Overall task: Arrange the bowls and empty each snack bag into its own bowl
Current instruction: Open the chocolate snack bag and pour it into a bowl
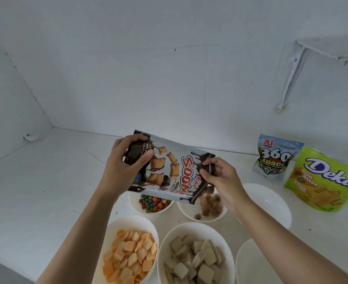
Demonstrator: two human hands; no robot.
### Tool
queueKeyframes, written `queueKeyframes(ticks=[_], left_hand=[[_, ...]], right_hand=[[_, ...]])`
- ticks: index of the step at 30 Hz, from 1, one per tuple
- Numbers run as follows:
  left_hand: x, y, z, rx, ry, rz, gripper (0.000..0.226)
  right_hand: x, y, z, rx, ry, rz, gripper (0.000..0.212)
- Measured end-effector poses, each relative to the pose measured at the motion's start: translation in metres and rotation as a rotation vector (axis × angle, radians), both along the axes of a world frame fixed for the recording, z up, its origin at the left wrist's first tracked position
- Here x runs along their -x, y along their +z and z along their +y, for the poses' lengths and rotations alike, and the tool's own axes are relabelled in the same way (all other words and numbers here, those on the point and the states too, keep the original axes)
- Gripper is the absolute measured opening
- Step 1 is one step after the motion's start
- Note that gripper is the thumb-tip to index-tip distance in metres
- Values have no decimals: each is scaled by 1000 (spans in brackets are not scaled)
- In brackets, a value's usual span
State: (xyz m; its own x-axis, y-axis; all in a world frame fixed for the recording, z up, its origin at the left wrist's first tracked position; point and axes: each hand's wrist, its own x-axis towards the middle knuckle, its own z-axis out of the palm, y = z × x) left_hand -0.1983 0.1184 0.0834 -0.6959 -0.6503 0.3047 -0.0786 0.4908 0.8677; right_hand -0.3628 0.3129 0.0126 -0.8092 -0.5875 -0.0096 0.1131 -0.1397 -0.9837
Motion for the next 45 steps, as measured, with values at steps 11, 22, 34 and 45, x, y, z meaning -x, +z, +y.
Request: queueKeyframes(ticks=[11,22,34,45], left_hand=[[-1,22,-13,97,7,11,35],[7,81,-11,260,-18,65,27],[26,34,2,367,-38,-46,30],[30,77,8,568,-71,41,35]], right_hand=[[0,19,-8,-70,74,26,16],[2,48,-6,63,70,82,19],[3,-5,4,-171,22,50,20],[1,24,1,7,-18,-2,19]])
